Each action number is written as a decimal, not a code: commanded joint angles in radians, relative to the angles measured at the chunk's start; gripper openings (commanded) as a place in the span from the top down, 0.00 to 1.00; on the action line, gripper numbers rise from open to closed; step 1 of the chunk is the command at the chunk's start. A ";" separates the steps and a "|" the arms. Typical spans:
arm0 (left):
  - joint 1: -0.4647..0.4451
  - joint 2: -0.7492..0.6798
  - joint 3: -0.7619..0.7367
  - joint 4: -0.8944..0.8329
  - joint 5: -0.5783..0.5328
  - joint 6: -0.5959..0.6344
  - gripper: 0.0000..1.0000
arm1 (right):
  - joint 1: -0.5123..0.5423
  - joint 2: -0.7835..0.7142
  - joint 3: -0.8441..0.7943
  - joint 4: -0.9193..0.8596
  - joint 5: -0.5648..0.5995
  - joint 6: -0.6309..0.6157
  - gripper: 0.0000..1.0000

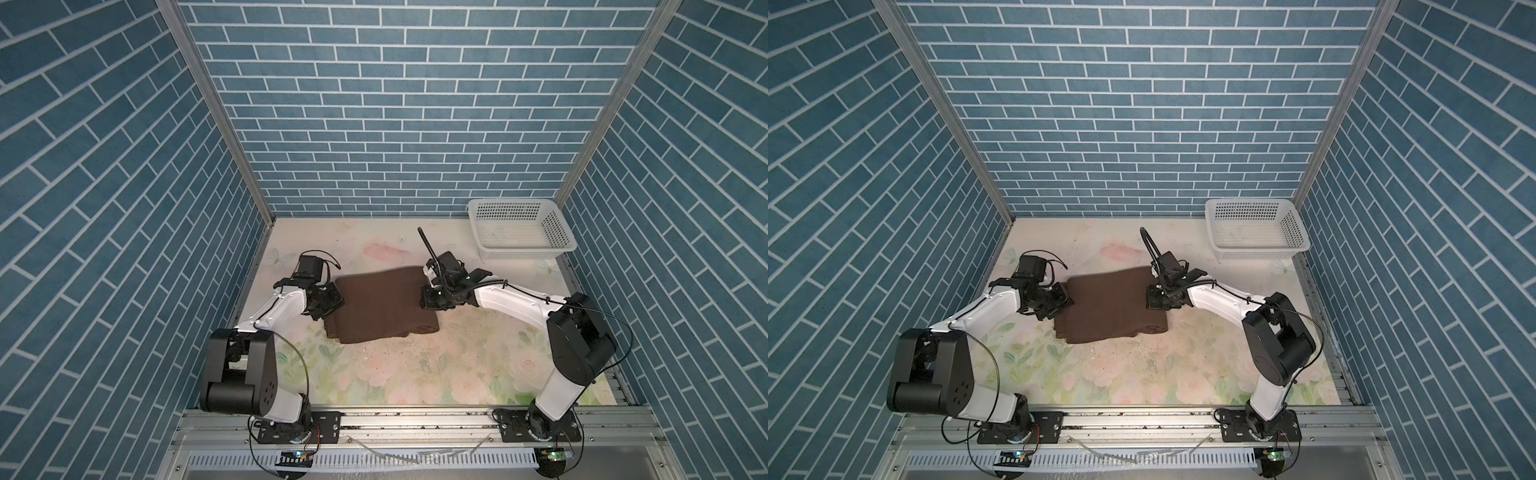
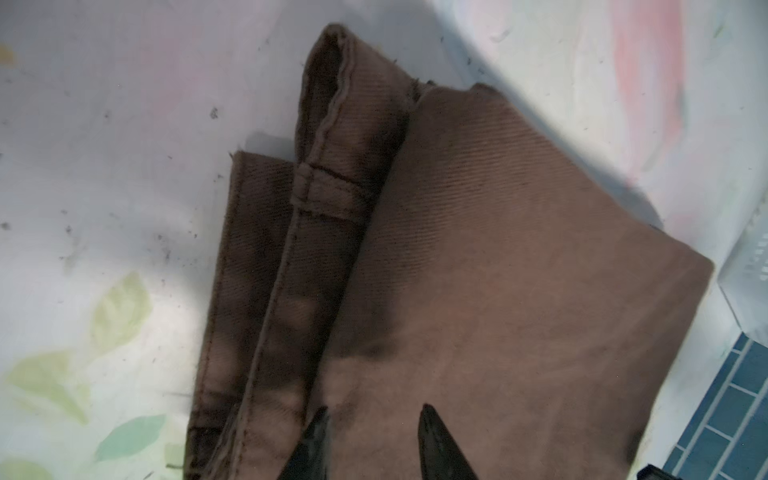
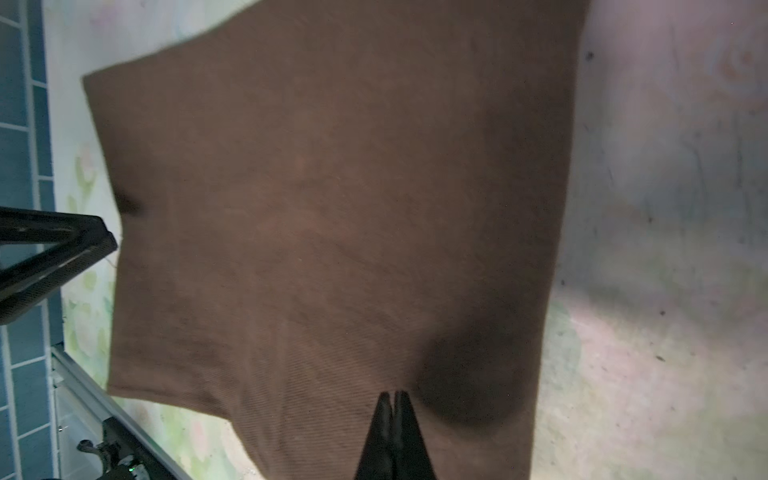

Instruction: Fold and stack the trousers

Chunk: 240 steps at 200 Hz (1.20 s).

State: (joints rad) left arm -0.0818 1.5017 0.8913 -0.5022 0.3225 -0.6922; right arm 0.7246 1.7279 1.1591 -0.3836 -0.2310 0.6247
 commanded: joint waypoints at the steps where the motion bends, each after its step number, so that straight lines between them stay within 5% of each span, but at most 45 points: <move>1: -0.009 0.052 0.033 0.027 -0.023 -0.001 0.68 | -0.010 -0.047 -0.031 0.023 0.018 0.020 0.97; 13: -0.018 0.082 0.042 0.029 -0.031 -0.001 0.72 | -0.017 -0.045 -0.027 0.023 0.015 0.018 0.97; 32: -0.029 0.107 0.055 0.026 -0.028 -0.005 1.00 | -0.027 -0.043 -0.020 0.022 0.012 0.018 0.97; 93: -0.032 -0.030 0.180 -0.170 -0.149 0.053 1.00 | -0.048 -0.028 -0.030 0.017 0.003 0.021 0.97; 116: -0.032 -0.013 0.187 -0.202 -0.166 0.066 0.72 | -0.052 -0.023 -0.028 0.018 -0.001 0.022 0.97; 142: -0.033 0.032 0.140 -0.151 -0.138 0.052 0.63 | -0.057 -0.024 -0.024 0.016 -0.001 0.020 0.96; 191: -0.033 0.143 0.096 -0.045 -0.054 0.035 0.63 | -0.063 0.008 -0.021 0.020 -0.023 0.028 0.97; 233: -0.033 0.168 0.083 -0.031 -0.061 0.040 0.70 | -0.066 0.027 -0.039 0.061 -0.038 0.054 0.97; 240: -0.033 0.168 0.083 -0.032 -0.064 0.039 0.80 | -0.067 0.029 -0.039 0.061 -0.037 0.055 0.97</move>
State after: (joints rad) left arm -0.1112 1.6588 0.9867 -0.5510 0.2516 -0.6586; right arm 0.6651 1.7412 1.1488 -0.3473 -0.2550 0.6491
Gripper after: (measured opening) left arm 0.297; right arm 0.054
